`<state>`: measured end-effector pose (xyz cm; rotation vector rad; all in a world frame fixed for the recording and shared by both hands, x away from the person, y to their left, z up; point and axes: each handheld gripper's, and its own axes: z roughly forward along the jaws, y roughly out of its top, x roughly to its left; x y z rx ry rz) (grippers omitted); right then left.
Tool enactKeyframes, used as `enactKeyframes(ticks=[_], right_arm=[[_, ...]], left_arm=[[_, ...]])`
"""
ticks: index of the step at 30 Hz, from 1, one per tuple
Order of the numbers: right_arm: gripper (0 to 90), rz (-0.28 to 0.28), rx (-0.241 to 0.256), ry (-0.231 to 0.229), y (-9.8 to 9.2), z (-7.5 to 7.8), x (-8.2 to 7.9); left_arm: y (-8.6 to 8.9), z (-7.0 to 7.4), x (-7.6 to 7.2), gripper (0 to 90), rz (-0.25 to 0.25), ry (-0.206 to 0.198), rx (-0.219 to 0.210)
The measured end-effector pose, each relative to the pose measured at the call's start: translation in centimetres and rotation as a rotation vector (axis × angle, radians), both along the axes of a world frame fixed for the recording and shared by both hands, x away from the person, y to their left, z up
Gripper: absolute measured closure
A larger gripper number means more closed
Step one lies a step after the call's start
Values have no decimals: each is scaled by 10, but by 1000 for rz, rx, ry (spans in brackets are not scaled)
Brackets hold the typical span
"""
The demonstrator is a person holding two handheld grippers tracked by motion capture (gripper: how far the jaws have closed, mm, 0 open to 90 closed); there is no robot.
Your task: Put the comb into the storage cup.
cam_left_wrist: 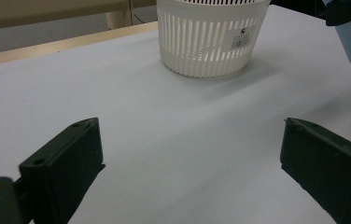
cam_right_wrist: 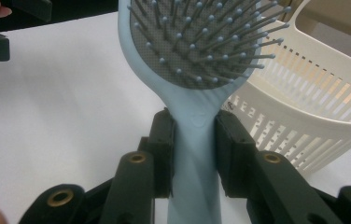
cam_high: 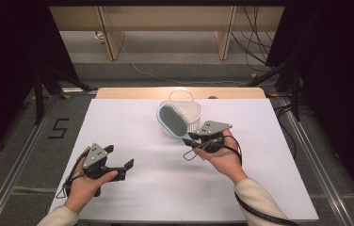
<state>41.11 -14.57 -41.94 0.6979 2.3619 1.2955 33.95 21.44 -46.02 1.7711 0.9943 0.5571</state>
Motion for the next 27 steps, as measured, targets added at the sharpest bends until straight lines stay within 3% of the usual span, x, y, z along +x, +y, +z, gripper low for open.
enactKeyframes(ticks=[27], right_arm=[[705,-55,59,-32,-6,5,1]], left_arm=[[0,0,0,54,0,-2,-2]])
